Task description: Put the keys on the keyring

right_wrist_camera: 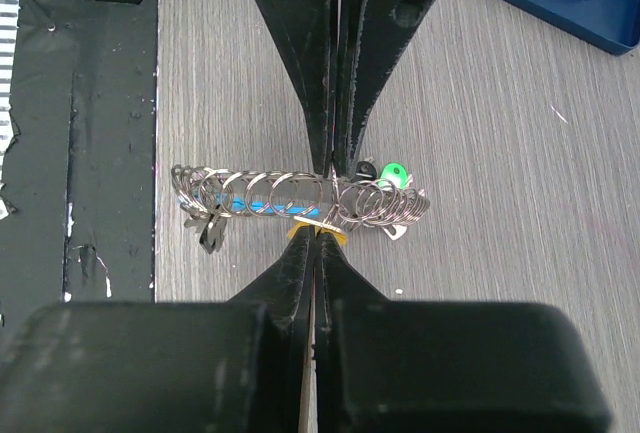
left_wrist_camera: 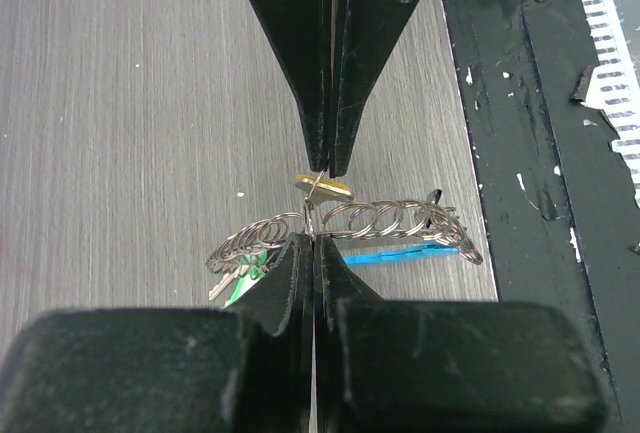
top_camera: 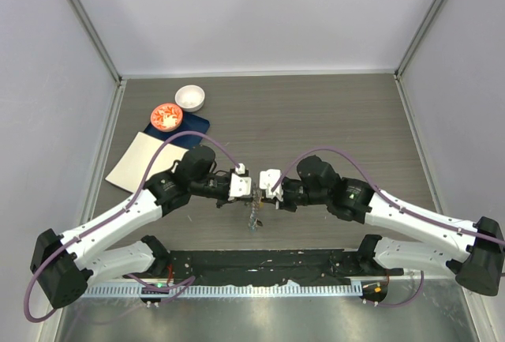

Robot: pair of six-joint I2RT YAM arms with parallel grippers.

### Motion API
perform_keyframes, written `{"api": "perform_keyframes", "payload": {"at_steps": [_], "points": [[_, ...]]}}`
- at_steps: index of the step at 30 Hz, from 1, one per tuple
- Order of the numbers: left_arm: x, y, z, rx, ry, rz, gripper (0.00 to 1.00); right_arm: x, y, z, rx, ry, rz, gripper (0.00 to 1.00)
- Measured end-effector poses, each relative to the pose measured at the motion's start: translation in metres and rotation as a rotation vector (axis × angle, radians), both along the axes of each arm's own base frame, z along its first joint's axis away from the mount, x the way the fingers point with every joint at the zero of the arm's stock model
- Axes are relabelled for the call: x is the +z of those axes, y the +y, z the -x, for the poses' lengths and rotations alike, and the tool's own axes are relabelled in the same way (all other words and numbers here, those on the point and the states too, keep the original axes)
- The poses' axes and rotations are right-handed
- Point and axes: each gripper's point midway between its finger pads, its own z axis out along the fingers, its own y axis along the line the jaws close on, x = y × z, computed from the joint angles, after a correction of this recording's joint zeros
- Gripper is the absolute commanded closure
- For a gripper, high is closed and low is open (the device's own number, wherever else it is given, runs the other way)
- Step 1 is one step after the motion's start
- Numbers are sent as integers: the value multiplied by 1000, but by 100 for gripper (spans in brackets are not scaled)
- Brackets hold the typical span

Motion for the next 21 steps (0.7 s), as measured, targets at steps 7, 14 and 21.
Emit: {"api": "perform_keyframes", "payload": {"at_steps": [7,14,21], "points": [[-1,-1,2,-3,17,0,100,-2,3,3,21,-1,6,99],[1,-3,8,-37,32,14,100,2,5,2,29,-19,-2,99],[0,-2,5,-20,21,7,100,4,4,-5,-5,-34,-3,99]]}}
